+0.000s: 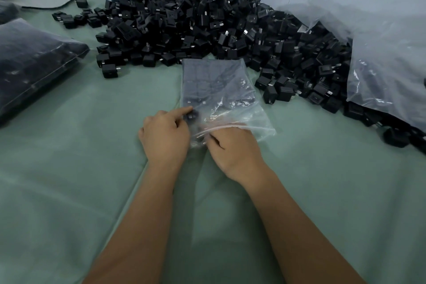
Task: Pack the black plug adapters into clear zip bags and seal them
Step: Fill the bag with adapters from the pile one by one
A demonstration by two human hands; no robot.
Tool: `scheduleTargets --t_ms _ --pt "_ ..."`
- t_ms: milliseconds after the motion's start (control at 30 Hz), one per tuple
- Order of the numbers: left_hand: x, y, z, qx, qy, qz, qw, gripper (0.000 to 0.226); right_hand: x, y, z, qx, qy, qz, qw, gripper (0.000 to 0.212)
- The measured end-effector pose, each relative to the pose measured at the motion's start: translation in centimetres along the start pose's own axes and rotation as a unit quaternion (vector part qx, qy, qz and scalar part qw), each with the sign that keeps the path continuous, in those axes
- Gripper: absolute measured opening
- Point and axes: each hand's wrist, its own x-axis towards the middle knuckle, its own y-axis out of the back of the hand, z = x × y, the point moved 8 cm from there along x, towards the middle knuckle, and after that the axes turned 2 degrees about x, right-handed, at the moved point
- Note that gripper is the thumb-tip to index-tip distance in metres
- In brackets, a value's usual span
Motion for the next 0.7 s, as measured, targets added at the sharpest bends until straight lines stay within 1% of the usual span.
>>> scheduleTargets --t_ms 33,67,167,200,233,267,300,367,433,567,633,700 --pt "0.0 0.0 0.0 0.004 -0.002 0.002 1.000 0.040 -0.5 1.1 -0.1 0.010 0.011 0.038 0.999 0.025" --pt "0.0 0.0 0.0 0.007 -0.002 0.004 1.000 0.040 -1.1 2.4 -0.2 0.024 0.027 0.093 0.995 0.024" --pt "0.0 -0.1 -0.2 0.008 -0.007 0.005 1.000 0.041 -2.9 6.8 0.0 0.039 0.058 0.283 0.956 0.020" --pt "0.0 -0.1 -0.2 0.006 -0.009 0.007 1.000 0.041 -3.1 7.9 0.7 0.050 0.043 0.326 0.943 0.021" --pt "0.0 -0.1 -0.2 0.003 -0.012 0.008 1.000 0.041 -2.9 8.7 2.0 0.074 0.006 0.352 0.933 0.022" --pt "0.0 -0.1 -0.1 -0.001 -0.015 0.009 1.000 0.041 -2.5 9.2 3.8 0.107 -0.049 0.360 0.925 0.023" --pt "-0.1 -0.1 -0.1 -0.005 -0.018 0.010 1.000 0.040 -2.0 9.2 5.8 0.137 -0.112 0.349 0.920 0.023" --pt "0.0 -0.1 -0.2 -0.014 -0.022 0.013 1.000 0.039 -0.7 8.0 9.6 0.182 -0.216 0.280 0.918 0.025" --pt "0.0 0.0 -0.3 -0.032 -0.024 0.020 0.999 0.037 0.2 6.4 12.2 0.214 -0.278 0.203 0.914 0.029" --pt "-0.1 0.4 -0.3 -0.090 -0.025 0.054 0.994 0.035 0.9 3.7 14.2 0.129 -0.335 0.082 0.930 0.034" --pt "-0.3 0.8 -0.1 -0.124 -0.038 0.073 0.989 0.033 1.0 3.0 14.6 0.092 -0.341 0.060 0.934 0.040" --pt "-0.3 1.1 -0.1 -0.157 -0.043 0.089 0.983 0.030 1.1 3.0 14.7 0.065 -0.333 0.075 0.938 0.043"
